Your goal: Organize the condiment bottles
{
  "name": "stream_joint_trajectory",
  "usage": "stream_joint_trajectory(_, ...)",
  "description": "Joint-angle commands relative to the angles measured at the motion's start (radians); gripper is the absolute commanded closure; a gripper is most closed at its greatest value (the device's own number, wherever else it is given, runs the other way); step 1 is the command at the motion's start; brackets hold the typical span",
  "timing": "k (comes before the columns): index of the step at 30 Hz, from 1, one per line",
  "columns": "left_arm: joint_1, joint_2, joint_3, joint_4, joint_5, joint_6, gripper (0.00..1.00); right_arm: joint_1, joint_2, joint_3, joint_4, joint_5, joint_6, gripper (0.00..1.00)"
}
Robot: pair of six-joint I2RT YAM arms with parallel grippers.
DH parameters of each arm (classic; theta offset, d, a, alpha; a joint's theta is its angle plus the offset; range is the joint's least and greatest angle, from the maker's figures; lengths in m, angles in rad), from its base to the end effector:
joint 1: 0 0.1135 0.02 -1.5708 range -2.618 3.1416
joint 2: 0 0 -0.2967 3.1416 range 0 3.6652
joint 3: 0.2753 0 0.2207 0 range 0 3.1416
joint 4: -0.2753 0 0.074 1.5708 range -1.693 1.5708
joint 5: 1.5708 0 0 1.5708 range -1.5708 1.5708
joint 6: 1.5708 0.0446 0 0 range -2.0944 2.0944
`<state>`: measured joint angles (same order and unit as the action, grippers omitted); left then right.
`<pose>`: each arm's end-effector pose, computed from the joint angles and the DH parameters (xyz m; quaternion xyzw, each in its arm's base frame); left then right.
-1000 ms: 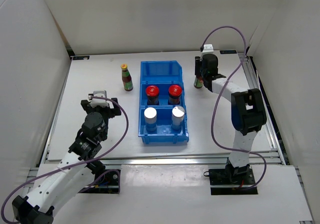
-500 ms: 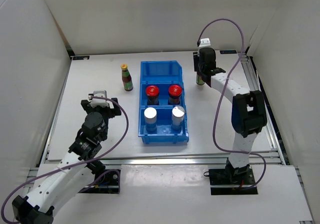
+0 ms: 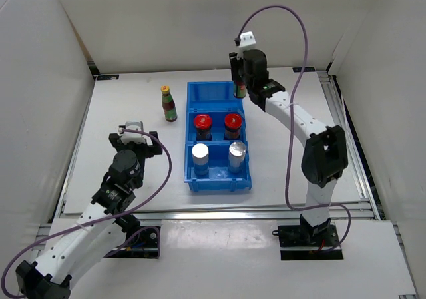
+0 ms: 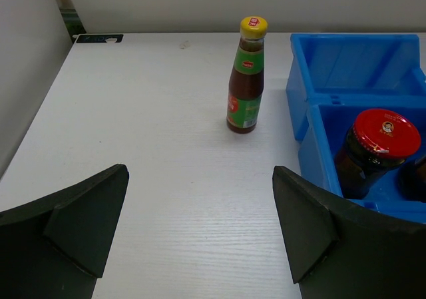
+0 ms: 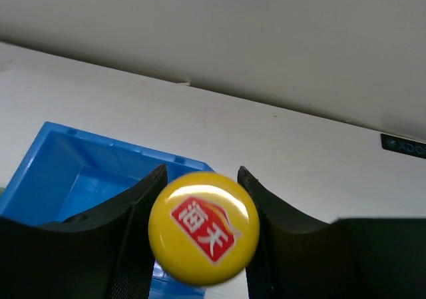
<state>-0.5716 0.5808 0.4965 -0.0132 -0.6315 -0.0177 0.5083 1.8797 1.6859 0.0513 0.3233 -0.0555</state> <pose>0.0968 -0.0309 0.3075 -0.0081 0.7343 0.0347 0.6779 0.3959 0.2043 0.3976 -0.1062 0.7457 0.0266 0.6572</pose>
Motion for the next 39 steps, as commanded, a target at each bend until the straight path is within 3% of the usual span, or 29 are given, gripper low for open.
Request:
stream_joint_trajectory(1,-0.02,-0.009,-0.009,0.032,0.021,0.001,0.0,0.028,0.053,0.095,0.099,-0.004,-0.001,1.0)
stream_joint_trajectory(21,-0.03,-0.027,-0.018,0.05,0.03,0.001,0.0,0.05,0.28,0.175,0.081,-0.006,0.062,0.99)
stream_joint_trajectory(25,-0.03,-0.027,-0.027,0.05,0.03,0.001,0.0,0.05,0.271,0.127,0.09,-0.016,0.072,0.56)
stream_joint_trajectory(28,-0.03,-0.027,-0.027,0.05,0.03,0.001,0.0,0.05,0.246,0.104,0.111,-0.026,0.072,0.43)
stream_joint_trajectory(29,-0.03,-0.027,-0.027,0.05,0.03,0.001,0.0,0.05,0.233,0.104,0.111,-0.026,0.072,0.29)
stream_joint_trajectory(31,-0.03,-0.027,-0.027,0.05,0.03,0.001,0.0,0.05,0.223,0.104,0.111,-0.015,0.072,0.15)
stream_joint_trajectory(32,-0.03,-0.027,-0.027,0.05,0.03,0.001,0.0,0.05,0.214,0.104,0.111,-0.015,0.072,0.02)
stream_joint_trajectory(39,-0.03,-0.027,-0.027,0.05,0.03,0.001,0.0,0.05,0.214,0.234,0.079,0.022,0.01,0.0)
